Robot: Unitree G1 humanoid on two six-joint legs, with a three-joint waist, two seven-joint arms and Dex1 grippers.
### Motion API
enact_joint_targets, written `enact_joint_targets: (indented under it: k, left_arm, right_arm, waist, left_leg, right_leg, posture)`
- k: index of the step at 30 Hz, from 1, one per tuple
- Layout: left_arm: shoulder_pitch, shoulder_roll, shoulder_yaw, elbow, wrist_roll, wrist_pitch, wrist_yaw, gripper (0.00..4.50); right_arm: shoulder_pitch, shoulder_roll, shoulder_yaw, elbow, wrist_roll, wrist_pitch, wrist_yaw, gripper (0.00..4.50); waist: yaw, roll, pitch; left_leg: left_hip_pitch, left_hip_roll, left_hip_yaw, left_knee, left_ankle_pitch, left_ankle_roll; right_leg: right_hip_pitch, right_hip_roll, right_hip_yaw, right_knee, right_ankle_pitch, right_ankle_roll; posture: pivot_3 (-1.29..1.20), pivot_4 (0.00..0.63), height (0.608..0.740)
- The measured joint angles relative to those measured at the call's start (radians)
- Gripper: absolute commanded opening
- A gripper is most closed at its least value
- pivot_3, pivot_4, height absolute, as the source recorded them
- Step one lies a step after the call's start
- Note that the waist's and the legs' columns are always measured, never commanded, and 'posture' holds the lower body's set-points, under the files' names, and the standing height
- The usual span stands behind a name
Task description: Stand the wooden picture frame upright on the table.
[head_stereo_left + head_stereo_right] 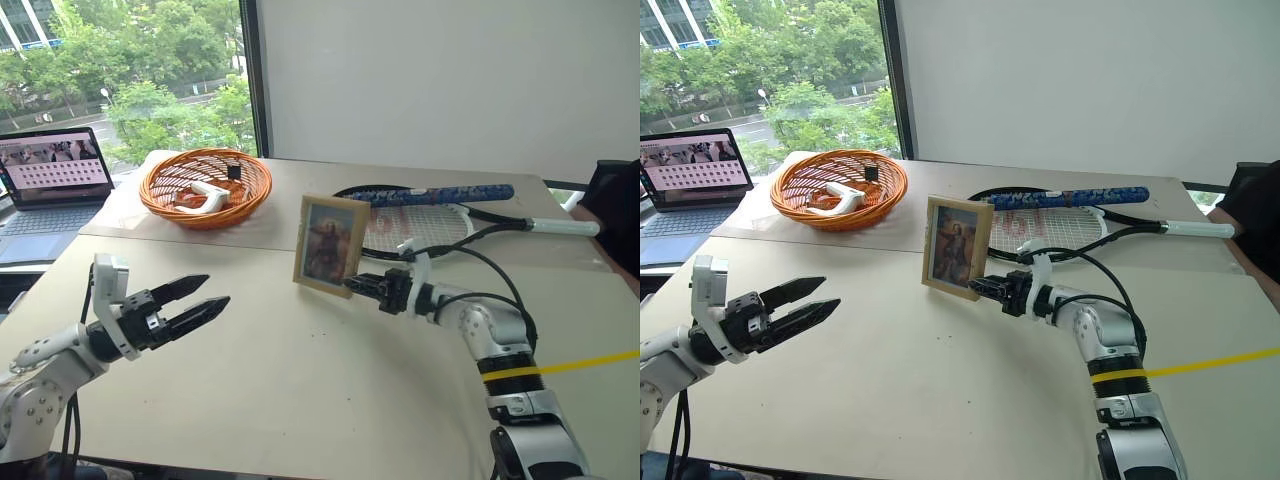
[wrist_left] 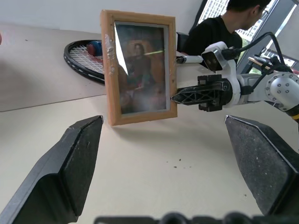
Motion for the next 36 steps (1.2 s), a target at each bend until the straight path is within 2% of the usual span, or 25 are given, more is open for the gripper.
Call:
enact_joint_targets:
  k: [11, 13, 16, 19, 21, 24, 28, 32, 36]
  left_arm:
    - [-0.064, -0.011, -0.074, 0.063, 0.116, 0.004, 0.072, 4.50]
    - [-0.071, -0.011, -0.093, 0.064, 0.141, -0.007, 0.064, 4.50]
    - [-0.079, -0.012, -0.103, 0.069, 0.163, -0.017, 0.058, 4.50]
    - [-0.084, -0.014, -0.118, 0.074, 0.191, -0.023, 0.057, 4.50]
    - [-0.085, -0.024, -0.125, 0.080, 0.218, -0.039, 0.065, 4.50]
    - [-0.073, -0.037, -0.136, 0.096, 0.285, -0.080, 0.097, 4.50]
    - [-0.036, -0.065, -0.166, 0.100, 0.393, -0.149, 0.149, 4.50]
    - [-0.016, -0.082, -0.218, 0.102, 0.491, -0.198, 0.182, 4.50]
    - [0.005, -0.043, -0.289, 0.112, 0.608, -0.275, 0.163, 4.50]
  right_arm:
    - [0.103, 0.006, 0.069, -0.128, -0.035, 0.010, 0.012, 1.20]
    - [0.108, 0.006, 0.070, -0.139, -0.042, 0.010, 0.008, 2.20]
    - [0.127, -0.009, 0.069, -0.160, -0.042, 0.024, 0.010, 3.06]
    - [0.158, -0.045, 0.055, -0.205, -0.024, 0.051, 0.019, 4.14]
    - [0.195, -0.092, 0.022, -0.264, -0.002, 0.063, 0.031, 4.42]
    - [0.289, -0.181, -0.033, -0.340, -0.009, 0.022, 0.056, 4.42]
    - [0.454, -0.255, -0.065, -0.451, -0.085, -0.193, 0.115, 4.42]
    - [0.550, -0.257, -0.113, -0.580, -0.121, -0.321, 0.103, 4.42]
    - [0.602, -0.256, -0.160, -0.650, -0.121, -0.332, 0.052, 4.42]
  waist:
    - [-0.001, 0.000, 0.000]
    - [-0.001, 0.000, 0.000]
    - [-0.001, 0.000, 0.000]
    - [0.000, 0.000, 0.000]
    - [0.004, 0.000, 0.000]
    - [0.006, 0.000, 0.000]
    - [-0.001, 0.000, 0.000]
    - [-0.008, 0.000, 0.000]
    - [-0.002, 0.000, 0.000]
  left_leg:
    - [0.000, 0.000, 0.000, 0.000, 0.000, 0.000]
    - [0.000, 0.000, 0.000, 0.000, 0.000, 0.000]
    - [0.000, 0.000, 0.000, 0.000, 0.000, 0.000]
    - [0.000, 0.000, 0.000, 0.000, 0.000, 0.000]
    - [0.000, 0.000, 0.000, 0.000, 0.000, 0.000]
    - [0.000, 0.000, 0.000, 0.000, 0.000, 0.001]
    - [0.000, 0.000, 0.000, 0.000, 0.000, 0.001]
    - [0.001, 0.000, 0.000, 0.001, 0.000, 0.001]
    - [0.001, 0.000, 0.000, 0.002, 0.000, 0.001]
  right_leg:
    - [0.000, 0.000, 0.000, 0.000, 0.000, 0.000]
    - [0.000, 0.000, 0.000, 0.000, 0.000, 0.000]
    - [0.000, 0.000, 0.000, 0.000, 0.000, 0.000]
    - [0.000, 0.000, 0.000, 0.000, 0.000, 0.000]
    - [0.000, 0.000, 0.000, 0.000, 0.000, 0.000]
    - [0.000, 0.000, 0.000, 0.000, 0.000, 0.001]
    - [0.000, 0.000, 0.000, 0.000, -0.001, 0.001]
    - [0.001, 0.000, 0.000, 0.000, 0.000, 0.001]
    - [0.001, 0.000, 0.000, 0.000, 0.000, 0.001]
  posture:
    - [0.00, 0.150, 0.705]
    - [0.00, 0.150, 0.705]
    - [0.00, 0.150, 0.705]
    - [0.00, 0.150, 0.705]
    - [0.00, 0.150, 0.705]
    - [0.00, 0.150, 0.705]
    - [0.00, 0.150, 0.705]
    - [0.00, 0.150, 0.705]
    - [0.00, 0.150, 0.705]
